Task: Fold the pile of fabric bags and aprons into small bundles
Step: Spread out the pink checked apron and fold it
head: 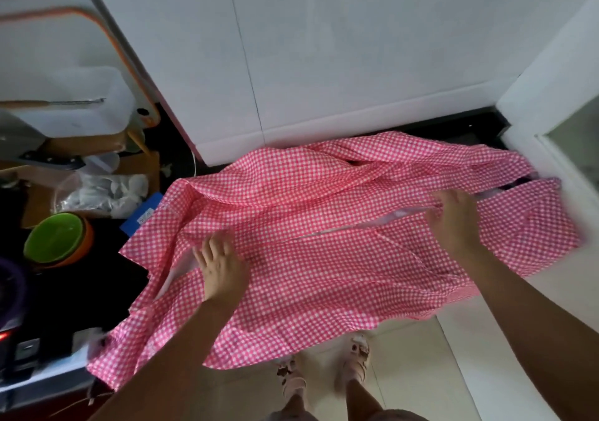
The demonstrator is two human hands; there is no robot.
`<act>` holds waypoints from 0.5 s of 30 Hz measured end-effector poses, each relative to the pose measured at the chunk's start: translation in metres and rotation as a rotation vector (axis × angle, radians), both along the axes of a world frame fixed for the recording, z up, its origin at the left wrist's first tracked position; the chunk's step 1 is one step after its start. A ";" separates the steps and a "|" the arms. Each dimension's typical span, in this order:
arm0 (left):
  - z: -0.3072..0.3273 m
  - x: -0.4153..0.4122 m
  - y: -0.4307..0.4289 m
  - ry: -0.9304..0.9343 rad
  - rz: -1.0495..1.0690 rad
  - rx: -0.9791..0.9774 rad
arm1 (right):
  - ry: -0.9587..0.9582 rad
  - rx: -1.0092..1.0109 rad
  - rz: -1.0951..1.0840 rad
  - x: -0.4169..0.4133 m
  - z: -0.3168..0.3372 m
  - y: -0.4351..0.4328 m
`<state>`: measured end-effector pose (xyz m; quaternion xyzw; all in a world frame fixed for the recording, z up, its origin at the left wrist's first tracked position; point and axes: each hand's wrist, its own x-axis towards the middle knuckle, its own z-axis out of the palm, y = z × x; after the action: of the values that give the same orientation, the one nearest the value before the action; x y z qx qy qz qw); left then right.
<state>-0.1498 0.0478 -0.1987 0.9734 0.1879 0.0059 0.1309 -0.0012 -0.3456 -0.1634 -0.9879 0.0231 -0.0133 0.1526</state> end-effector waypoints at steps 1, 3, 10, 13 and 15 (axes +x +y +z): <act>0.004 0.007 -0.015 -0.043 -0.006 -0.024 | 0.142 -0.052 -0.059 0.000 -0.004 -0.007; 0.015 0.026 -0.061 -0.104 -0.061 -0.111 | 0.417 -0.071 -0.143 -0.003 -0.013 -0.021; 0.015 0.089 -0.198 0.095 -0.457 -0.178 | 0.318 0.061 0.033 -0.009 -0.015 -0.035; -0.009 0.091 -0.191 0.143 -0.495 -0.057 | 0.124 0.165 -0.008 -0.005 0.007 -0.059; -0.021 0.086 -0.182 0.073 -0.516 -0.015 | 0.060 0.133 -0.100 0.005 0.012 -0.089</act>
<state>-0.0634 -0.1343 -0.2194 0.9877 -0.0622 -0.0642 0.1286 0.0037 -0.4348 -0.1512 -0.9732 0.0778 0.0105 0.2163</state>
